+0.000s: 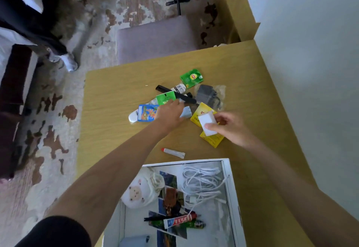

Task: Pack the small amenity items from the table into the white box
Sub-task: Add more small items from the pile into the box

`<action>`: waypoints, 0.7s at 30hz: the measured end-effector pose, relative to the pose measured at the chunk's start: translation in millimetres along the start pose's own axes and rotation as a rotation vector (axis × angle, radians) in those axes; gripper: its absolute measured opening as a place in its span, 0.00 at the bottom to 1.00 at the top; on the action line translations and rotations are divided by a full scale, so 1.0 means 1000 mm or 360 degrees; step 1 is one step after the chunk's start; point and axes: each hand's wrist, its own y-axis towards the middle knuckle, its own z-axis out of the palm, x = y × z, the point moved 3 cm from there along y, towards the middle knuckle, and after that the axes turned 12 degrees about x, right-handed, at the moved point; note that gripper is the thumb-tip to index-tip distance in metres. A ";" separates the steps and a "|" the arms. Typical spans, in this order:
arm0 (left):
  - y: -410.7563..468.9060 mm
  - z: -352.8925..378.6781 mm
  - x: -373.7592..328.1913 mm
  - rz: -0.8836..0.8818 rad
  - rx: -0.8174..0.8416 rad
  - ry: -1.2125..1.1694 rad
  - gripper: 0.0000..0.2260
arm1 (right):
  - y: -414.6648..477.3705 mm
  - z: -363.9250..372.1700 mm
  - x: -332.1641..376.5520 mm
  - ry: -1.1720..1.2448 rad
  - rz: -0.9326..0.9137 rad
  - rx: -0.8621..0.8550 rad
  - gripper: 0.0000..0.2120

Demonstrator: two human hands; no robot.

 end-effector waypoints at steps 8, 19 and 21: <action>-0.041 -0.007 0.004 0.0035 -0.0277 -0.0756 0.18 | -0.043 -0.006 0.030 0.0435 -0.0128 -0.0001 0.13; -0.229 -0.018 0.018 0.0333 0.0015 -0.2601 0.13 | -0.110 0.074 0.079 0.0431 -0.0337 0.0374 0.20; -0.256 -0.008 0.023 0.0312 0.0000 -0.2573 0.12 | -0.128 0.094 0.082 0.0221 -0.0301 0.0394 0.17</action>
